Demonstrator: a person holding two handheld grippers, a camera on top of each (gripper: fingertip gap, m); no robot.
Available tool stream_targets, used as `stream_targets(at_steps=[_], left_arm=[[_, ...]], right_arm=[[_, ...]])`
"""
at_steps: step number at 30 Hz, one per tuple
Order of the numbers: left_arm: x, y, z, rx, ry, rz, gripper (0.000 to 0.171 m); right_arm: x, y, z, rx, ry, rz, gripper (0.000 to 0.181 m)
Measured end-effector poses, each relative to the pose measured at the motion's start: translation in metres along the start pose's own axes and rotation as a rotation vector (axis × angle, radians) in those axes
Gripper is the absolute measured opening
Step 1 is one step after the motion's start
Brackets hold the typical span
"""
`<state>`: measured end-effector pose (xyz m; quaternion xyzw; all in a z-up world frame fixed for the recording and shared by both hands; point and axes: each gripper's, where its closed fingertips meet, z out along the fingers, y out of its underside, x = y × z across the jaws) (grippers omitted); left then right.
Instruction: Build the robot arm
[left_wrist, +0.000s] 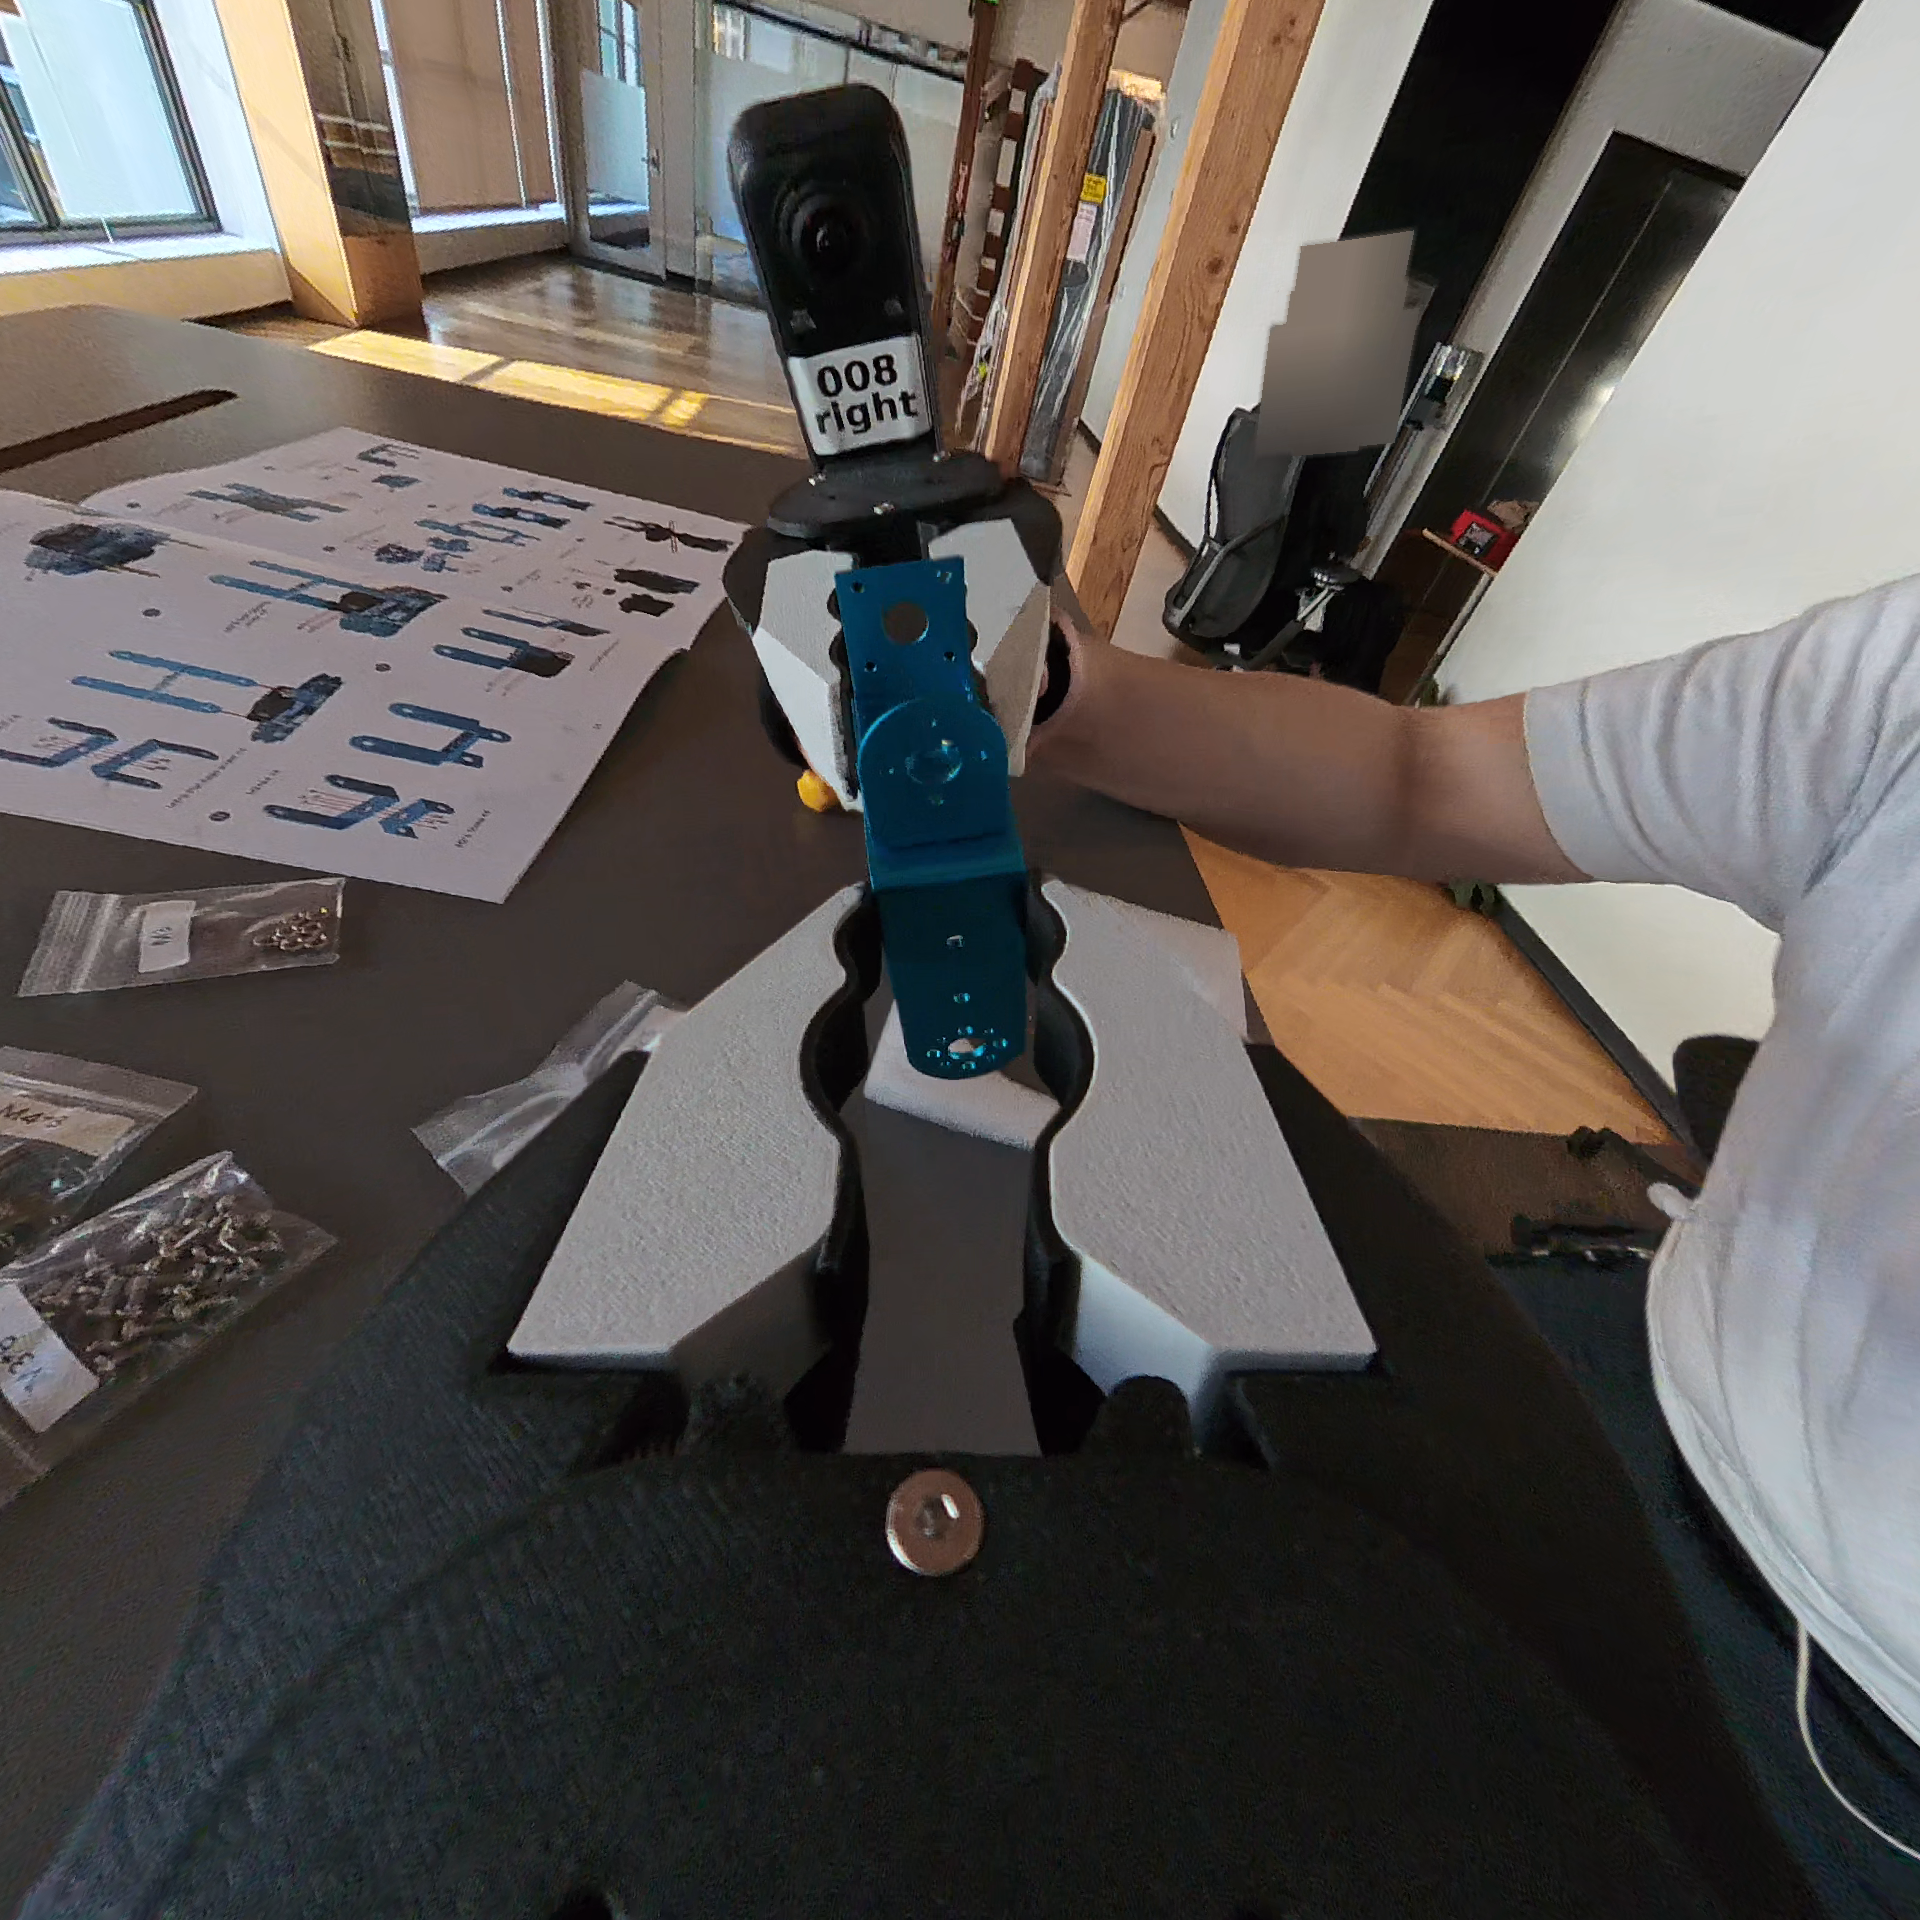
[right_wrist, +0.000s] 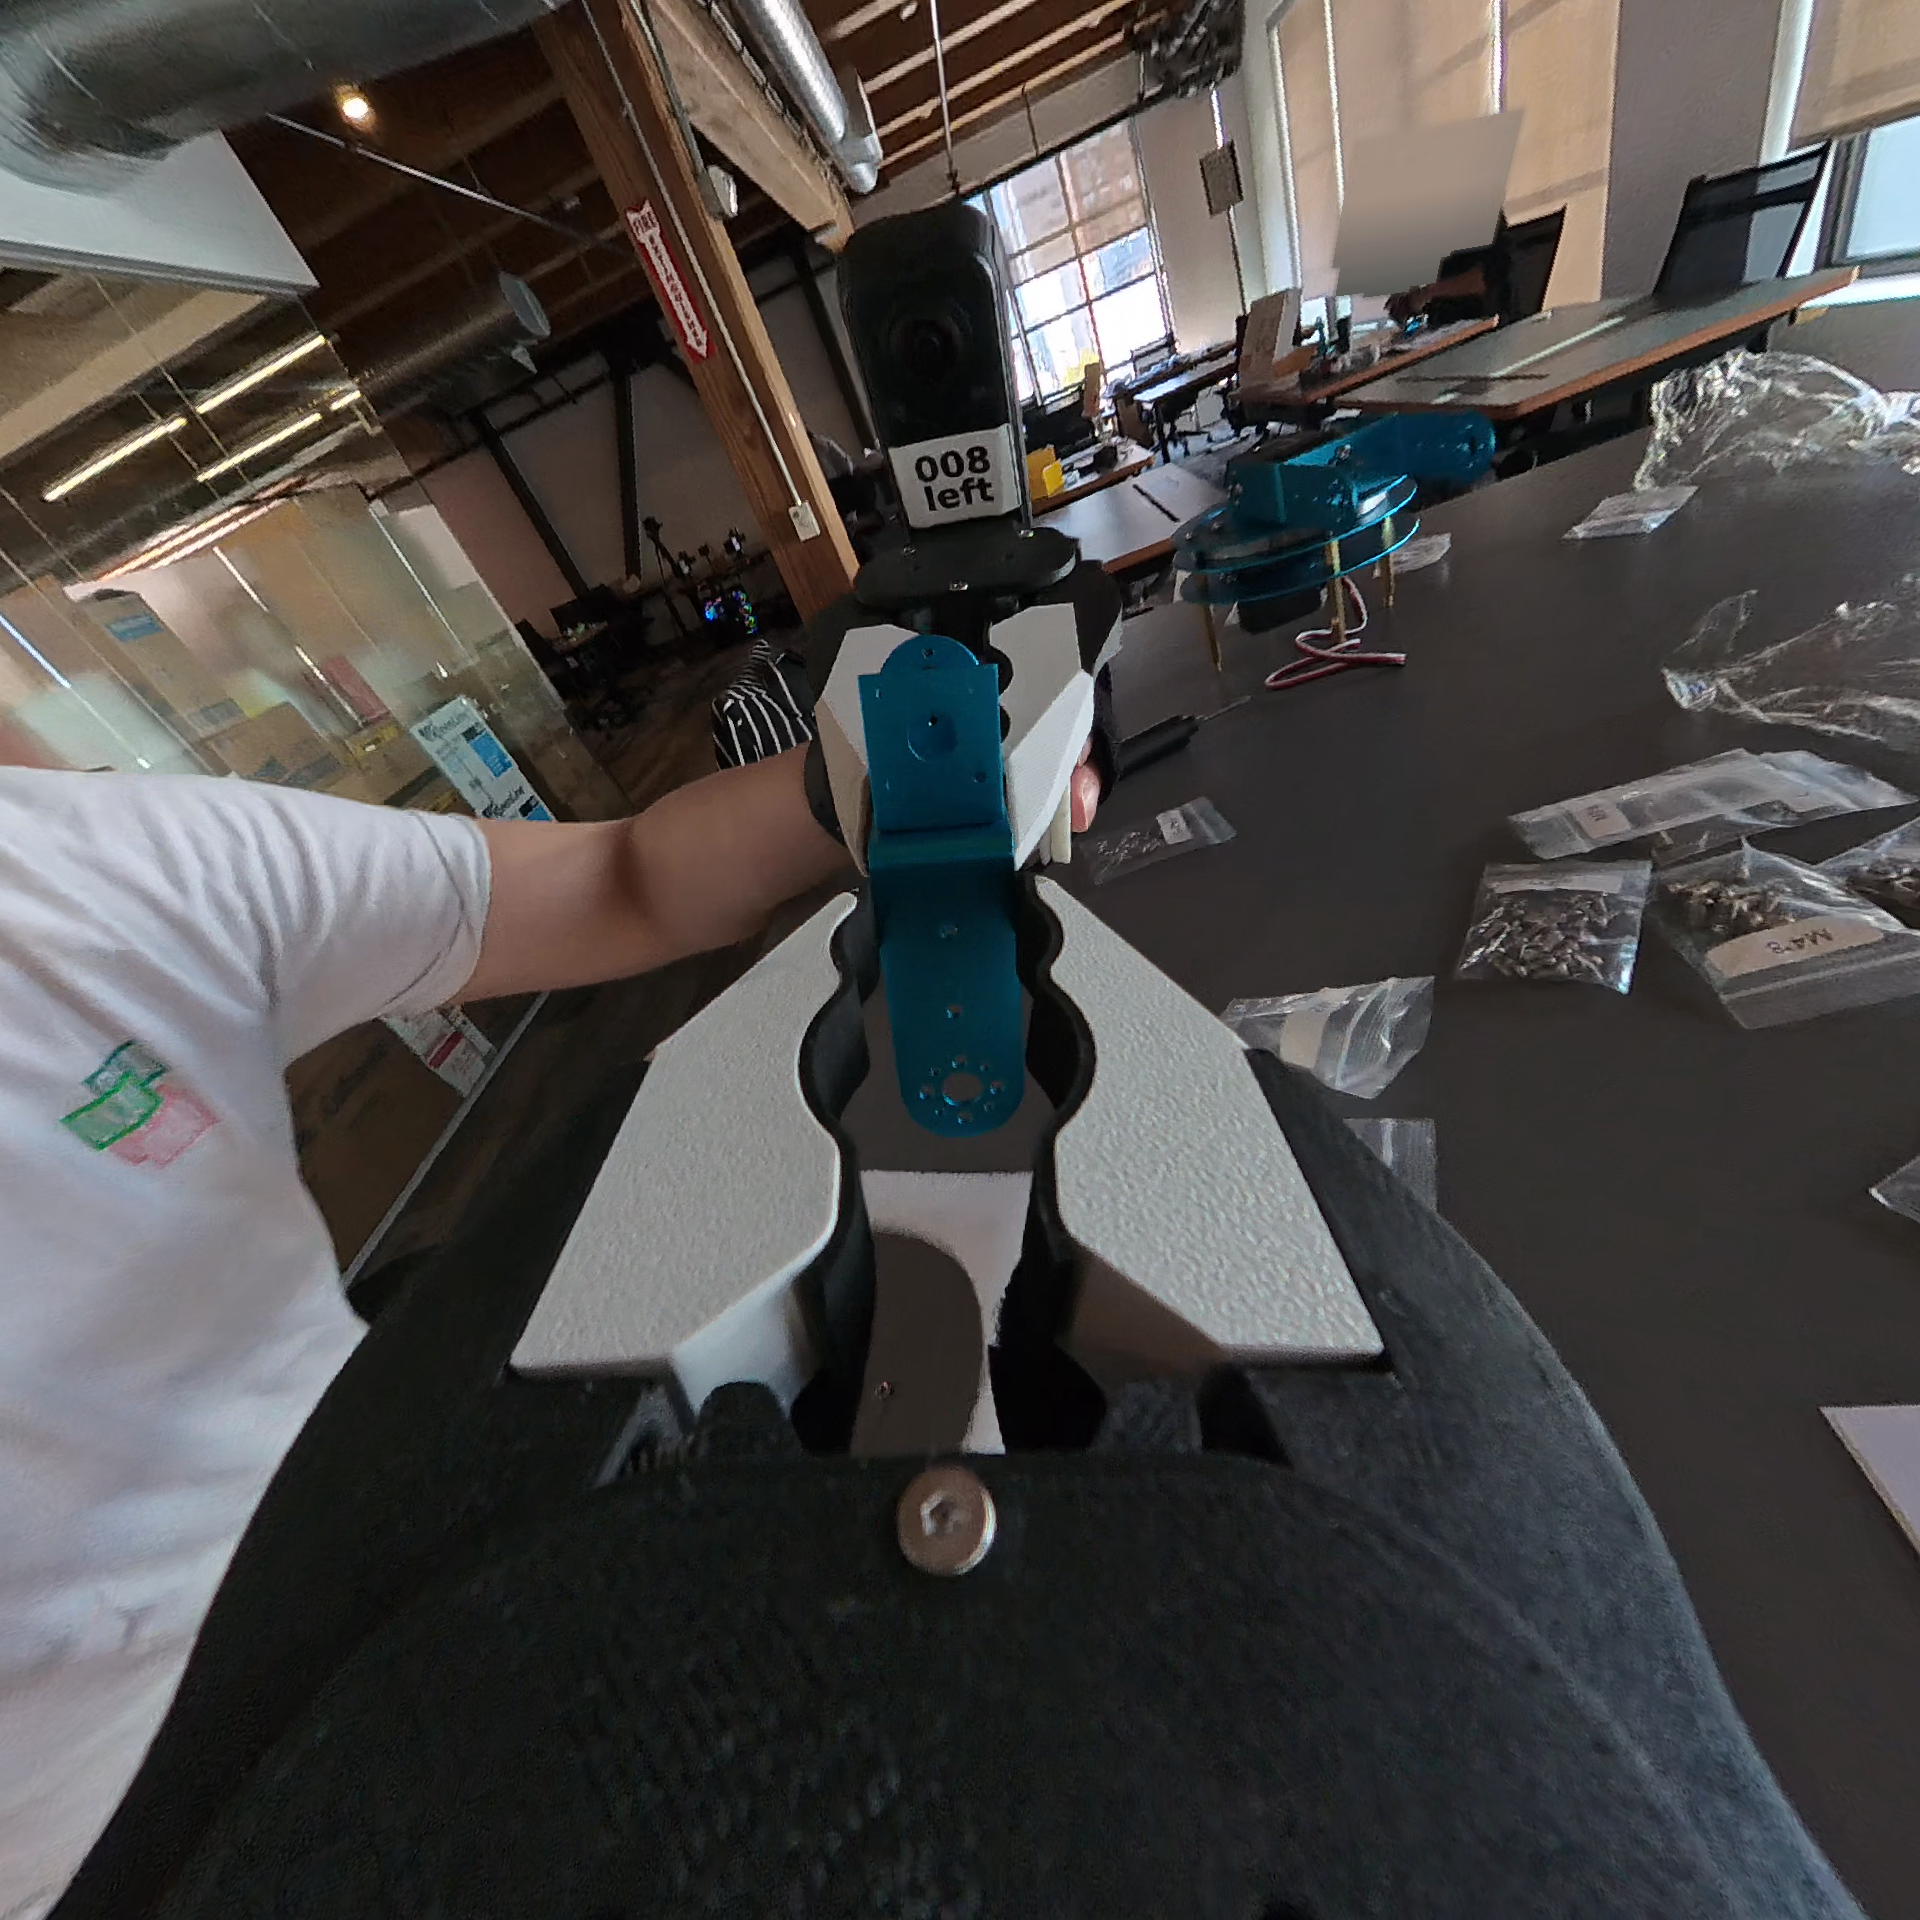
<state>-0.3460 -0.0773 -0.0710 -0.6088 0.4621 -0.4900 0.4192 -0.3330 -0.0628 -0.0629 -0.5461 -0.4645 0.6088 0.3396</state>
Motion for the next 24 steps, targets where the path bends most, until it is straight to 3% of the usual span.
stream_targets(at_steps=[2, 7, 13, 19, 24], left_arm=[[0.002, 0.008, -0.002, -0.057, 0.011, 0.003, 0.026], [0.008, 0.003, -0.005, -0.018, 0.049, 0.031, 0.025], [0.000, 0.017, -0.007, -0.035, 0.053, 0.048, 0.025], [0.001, 0.017, -0.010, -0.117, -0.028, 0.170, 0.026], [-0.007, 0.027, -0.010, -0.177, -0.060, 0.132, 0.027]], right_arm=[[-0.001, 0.007, 0.003, -0.041, 0.000, -0.004, 0.025], [-0.007, 0.010, 0.007, -0.058, -0.003, -0.072, 0.025], [0.002, 0.022, 0.010, -0.115, 0.019, -0.075, 0.025], [0.000, 0.024, 0.012, -0.149, 0.051, -0.143, 0.025], [0.007, 0.034, 0.015, -0.189, 0.053, -0.135, 0.025]])
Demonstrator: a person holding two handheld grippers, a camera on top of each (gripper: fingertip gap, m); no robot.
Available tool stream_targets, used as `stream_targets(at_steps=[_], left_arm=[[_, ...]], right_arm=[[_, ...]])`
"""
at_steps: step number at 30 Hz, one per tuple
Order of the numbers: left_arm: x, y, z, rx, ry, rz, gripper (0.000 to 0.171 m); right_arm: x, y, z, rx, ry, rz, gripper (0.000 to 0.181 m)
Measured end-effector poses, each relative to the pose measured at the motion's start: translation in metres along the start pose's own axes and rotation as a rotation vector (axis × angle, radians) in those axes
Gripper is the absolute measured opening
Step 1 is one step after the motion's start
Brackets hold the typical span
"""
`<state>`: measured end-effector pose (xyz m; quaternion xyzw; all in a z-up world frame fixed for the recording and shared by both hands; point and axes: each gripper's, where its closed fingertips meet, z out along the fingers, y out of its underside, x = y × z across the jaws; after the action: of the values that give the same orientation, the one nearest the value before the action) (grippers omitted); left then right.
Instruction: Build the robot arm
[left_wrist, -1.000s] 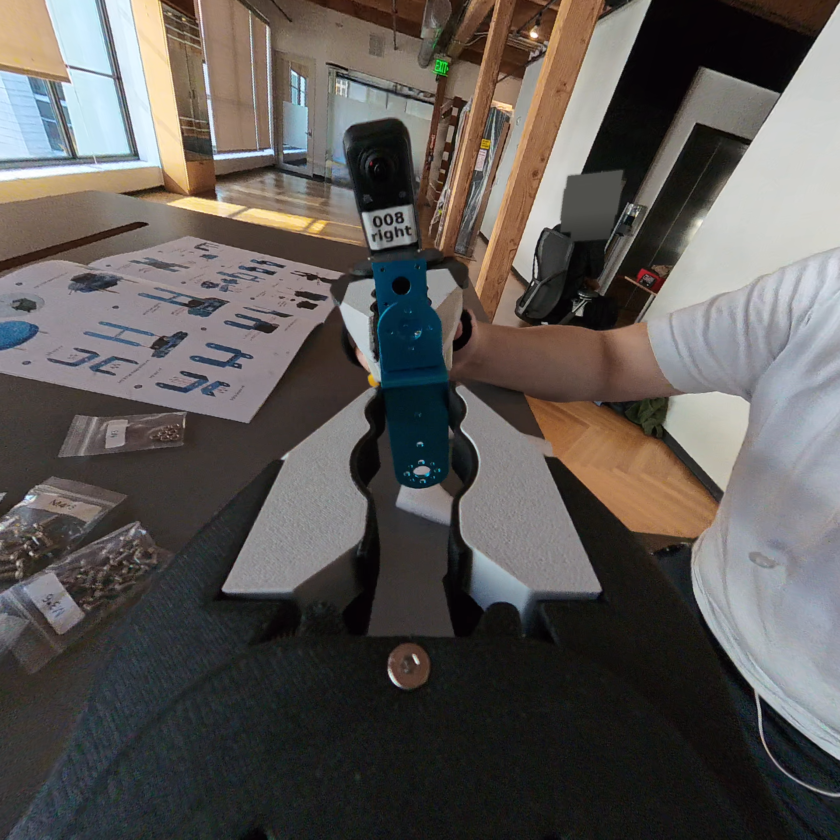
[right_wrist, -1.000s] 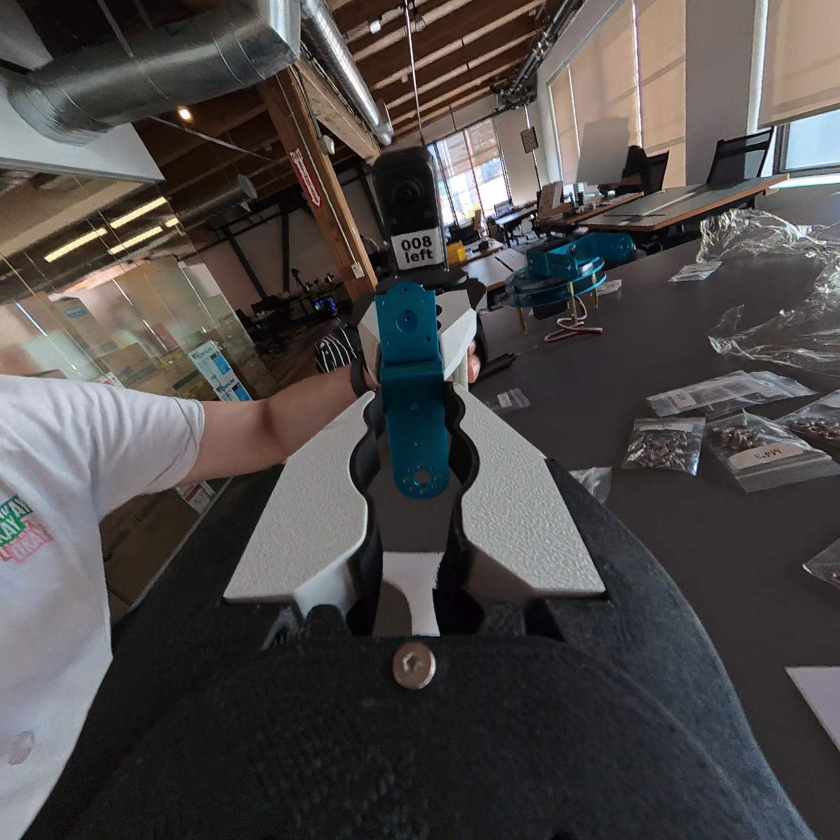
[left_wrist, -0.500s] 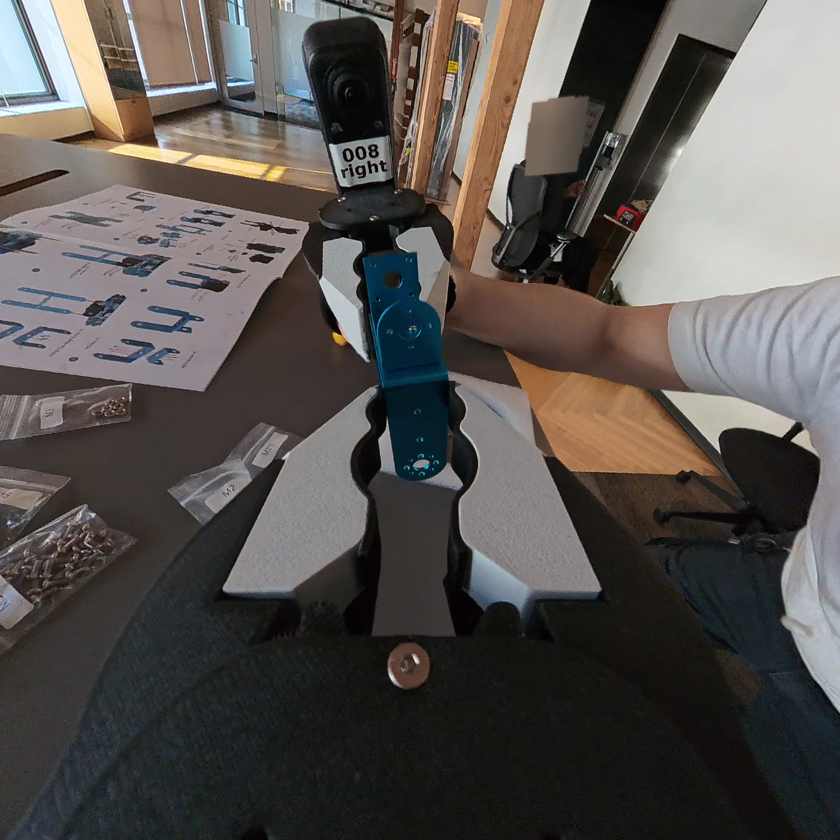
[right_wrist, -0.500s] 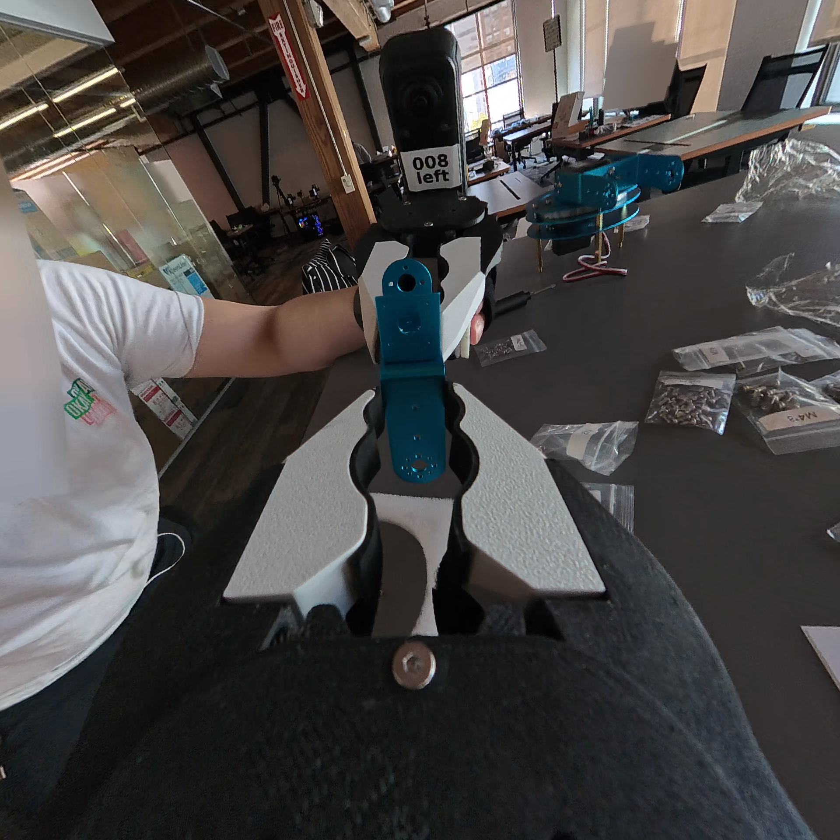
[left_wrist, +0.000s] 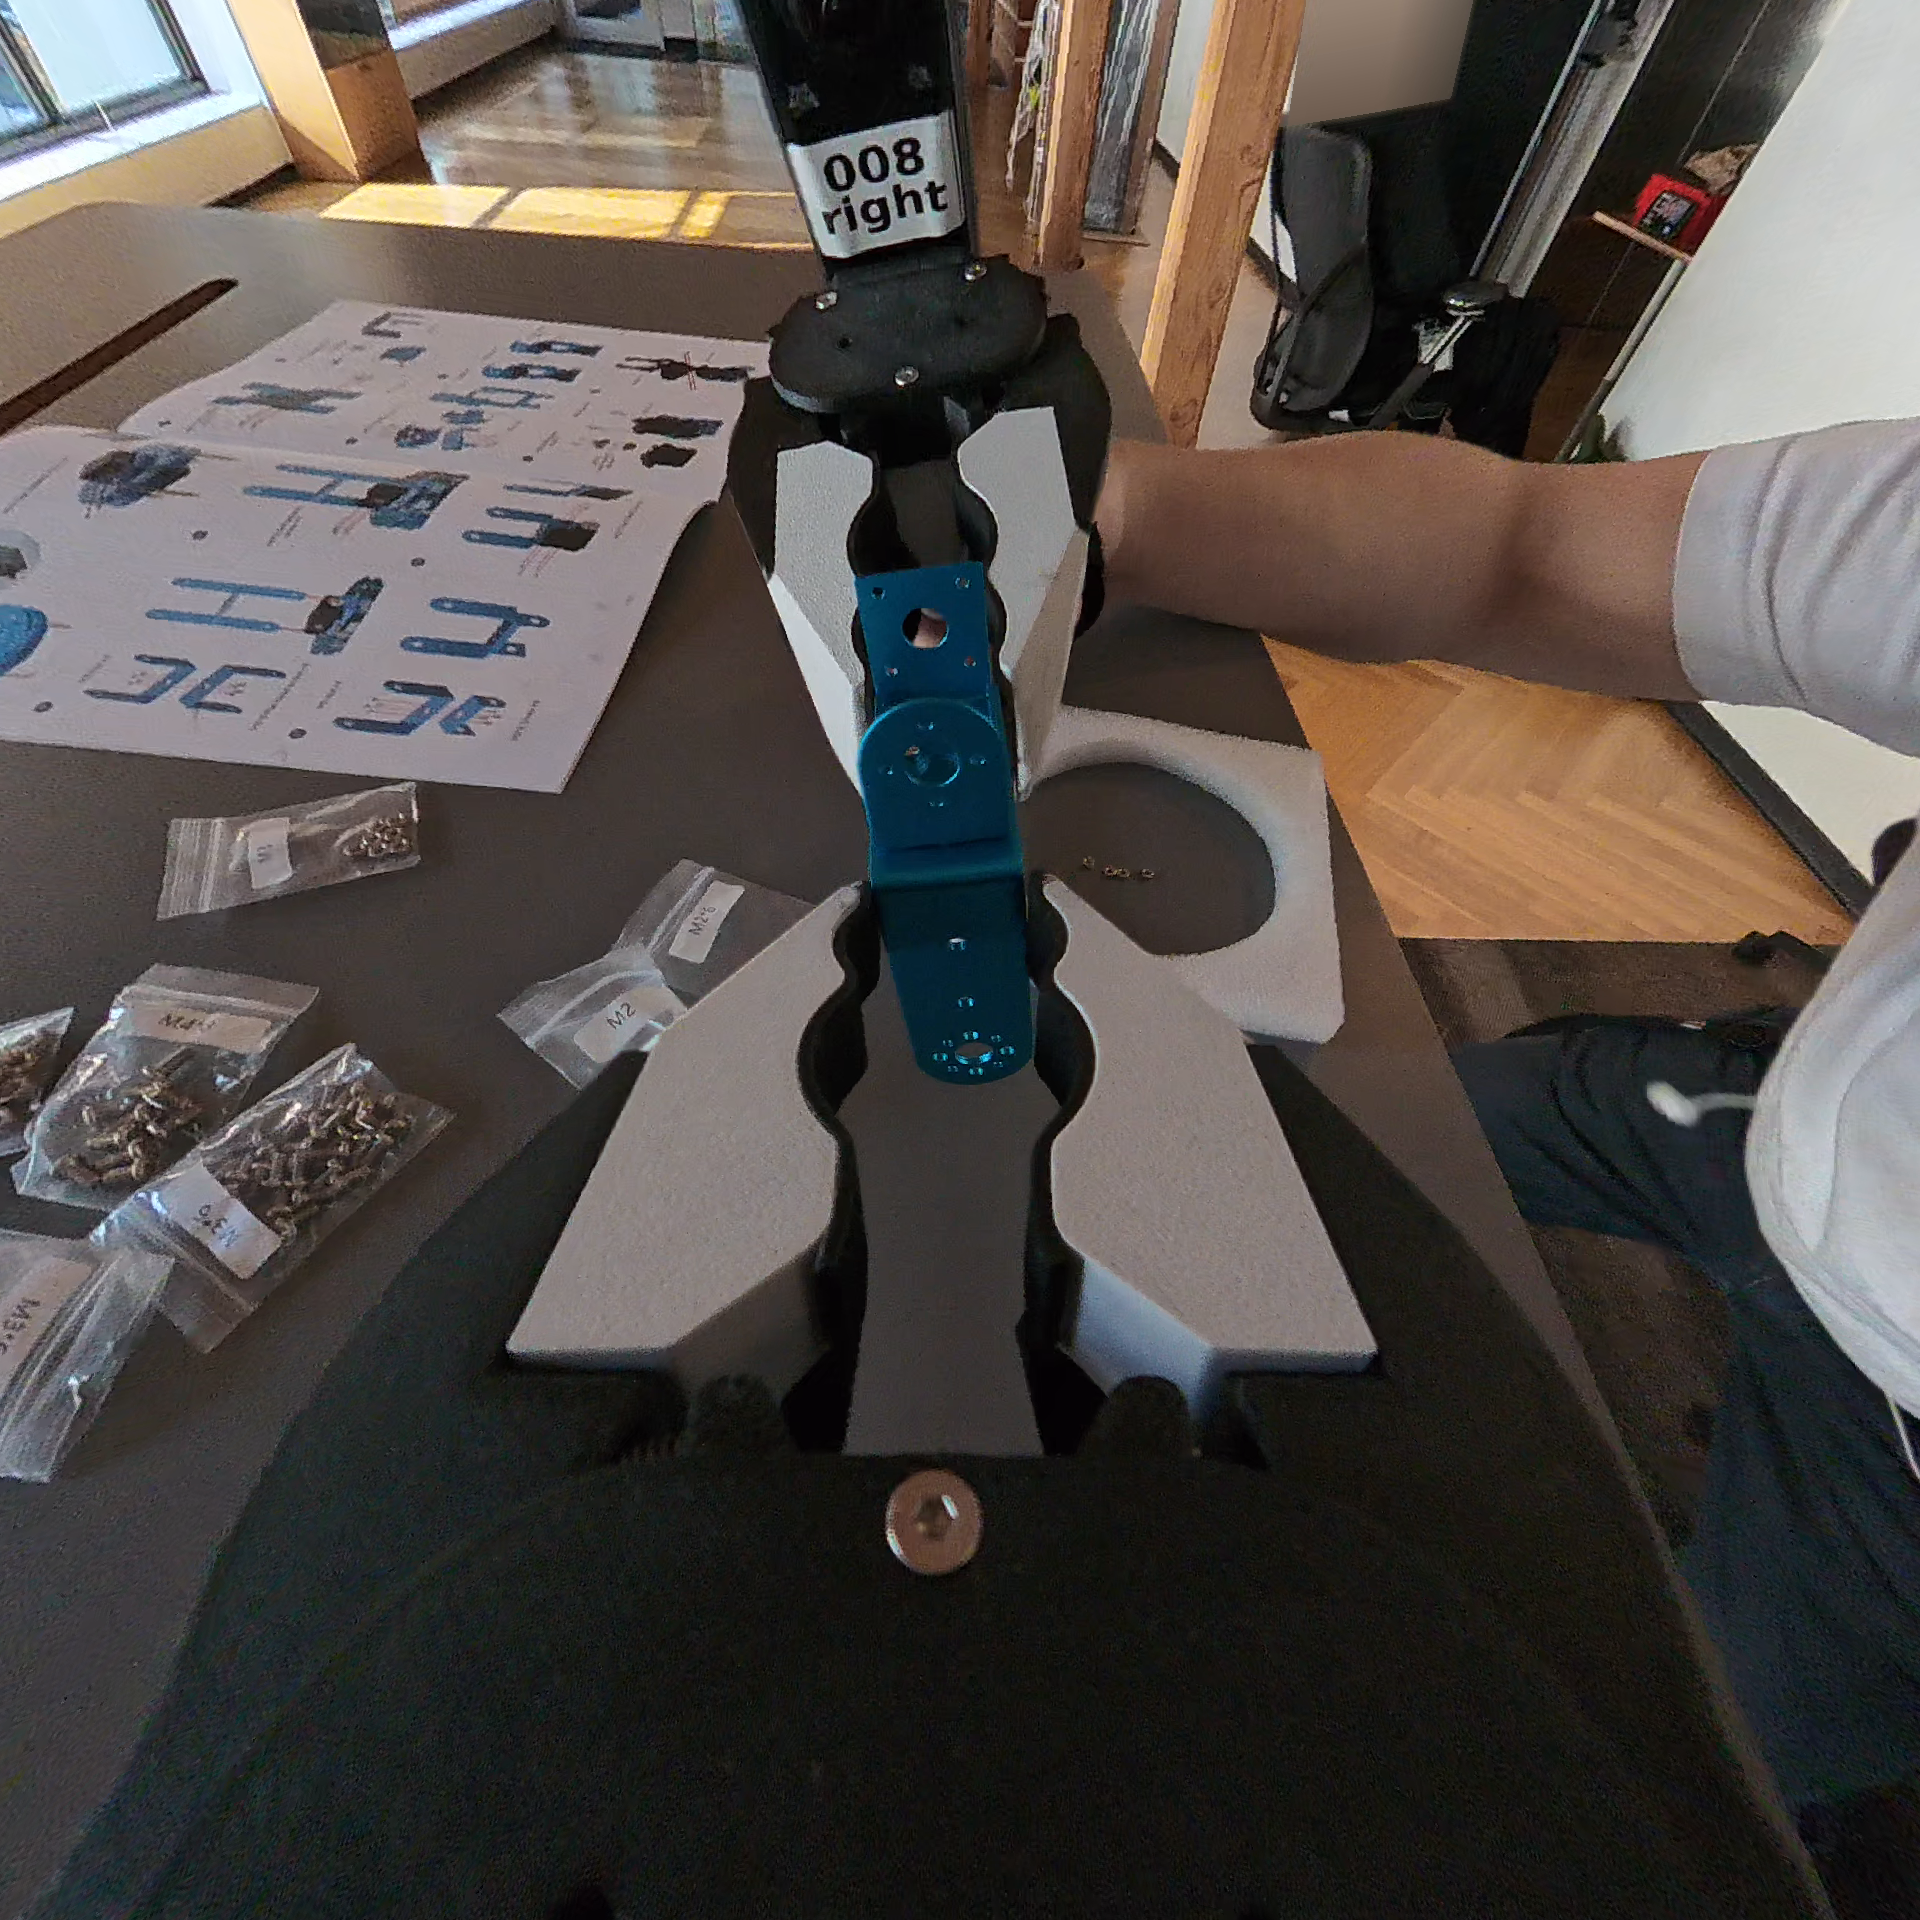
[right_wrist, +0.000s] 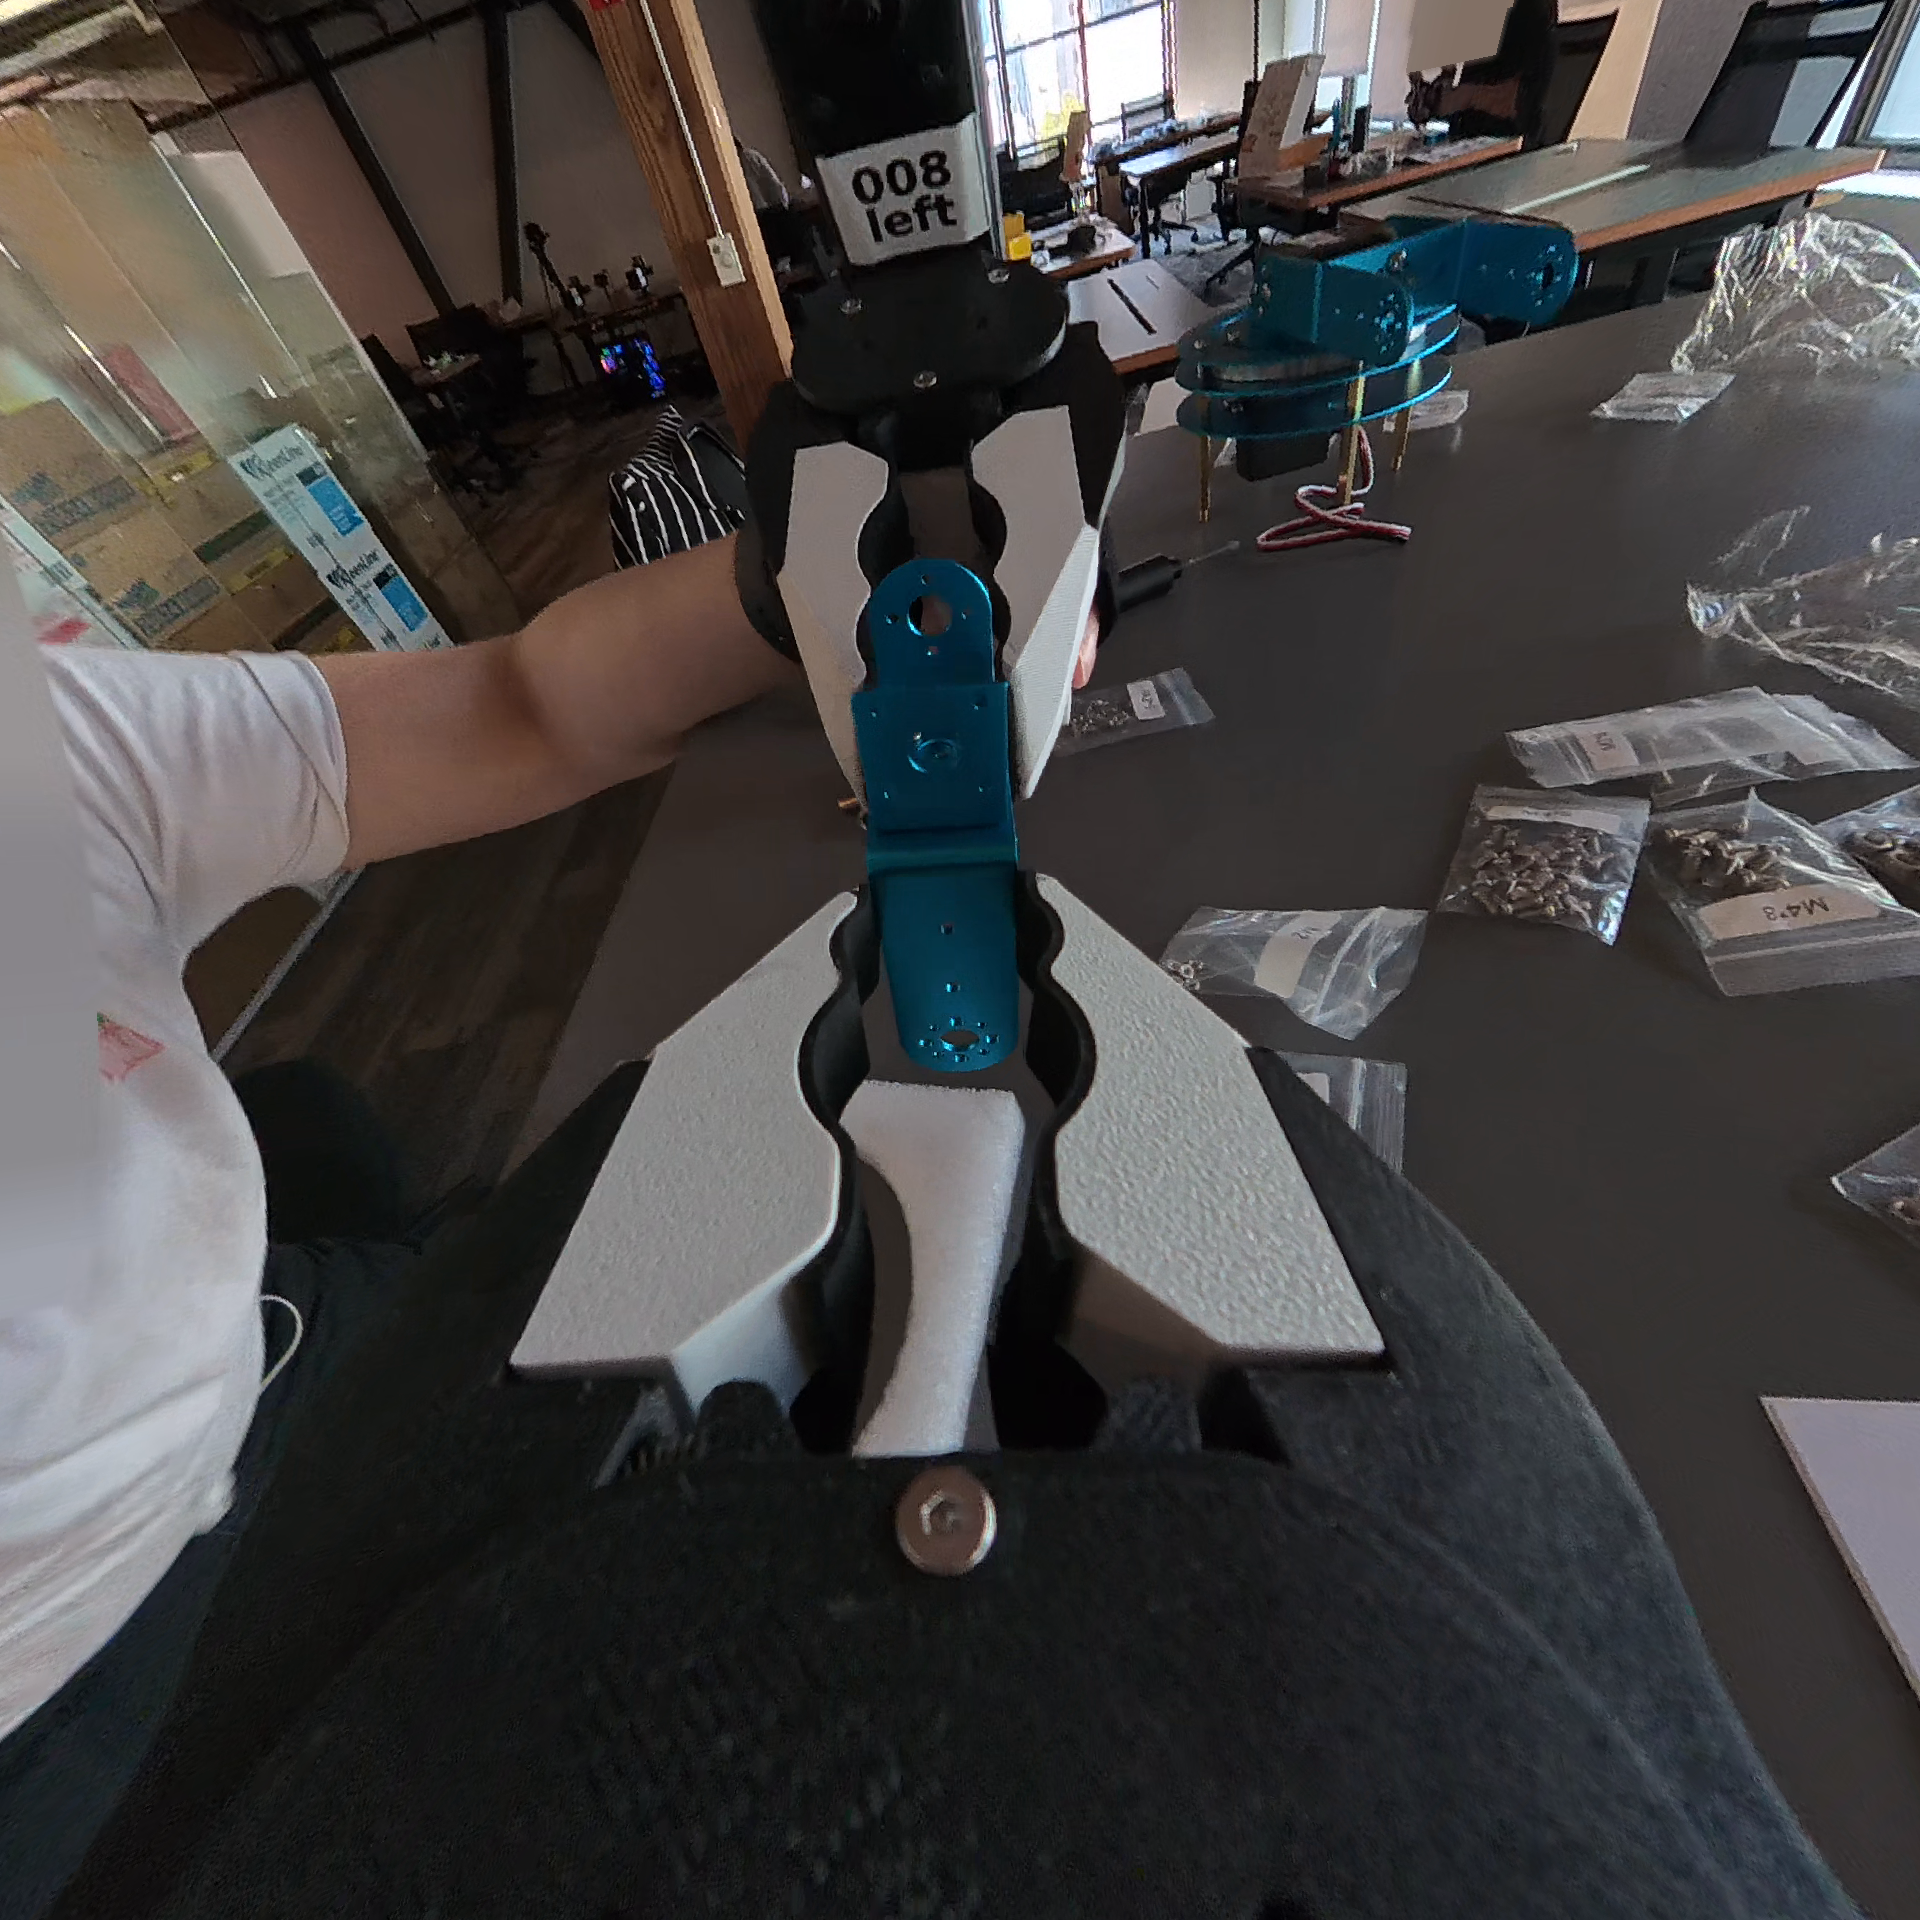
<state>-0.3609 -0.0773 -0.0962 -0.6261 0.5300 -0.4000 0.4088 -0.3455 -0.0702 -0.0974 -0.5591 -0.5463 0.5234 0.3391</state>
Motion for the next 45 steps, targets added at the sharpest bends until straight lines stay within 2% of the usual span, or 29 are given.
stream_targets(at_steps=[7, 13, 28, 34, 37, 41, 43, 45], left_arm=[[0.002, 0.013, -0.003, -0.073, 0.019, -0.016, 0.025], [0.000, 0.030, 0.001, -0.157, -0.009, 0.056, 0.026], [-0.006, 0.033, 0.002, -0.153, -0.017, 0.000, 0.026], [-0.005, 0.034, 0.001, -0.172, -0.030, 0.053, 0.029], [-0.009, 0.021, -0.010, -0.150, -0.098, 0.089, 0.043], [-0.002, -0.009, -0.027, -0.048, -0.183, 0.221, 0.049], [0.004, -0.014, -0.028, -0.019, -0.155, 0.220, 0.049], [0.006, -0.011, -0.028, 0.000, -0.090, 0.139, 0.047]], right_arm=[[0.001, 0.011, 0.010, -0.072, 0.012, -0.045, 0.025], [0.003, 0.023, 0.012, -0.144, 0.059, -0.100, 0.025], [0.012, 0.026, 0.010, -0.159, 0.106, -0.058, 0.026], [0.011, 0.026, 0.010, -0.162, 0.100, -0.064, 0.025], [0.014, 0.026, 0.009, -0.157, 0.107, -0.042, 0.025], [0.014, 0.026, 0.010, -0.157, 0.096, -0.020, 0.024], [0.013, 0.026, 0.011, -0.161, 0.090, -0.023, 0.025], [0.011, 0.026, 0.012, -0.167, 0.083, -0.028, 0.025]])
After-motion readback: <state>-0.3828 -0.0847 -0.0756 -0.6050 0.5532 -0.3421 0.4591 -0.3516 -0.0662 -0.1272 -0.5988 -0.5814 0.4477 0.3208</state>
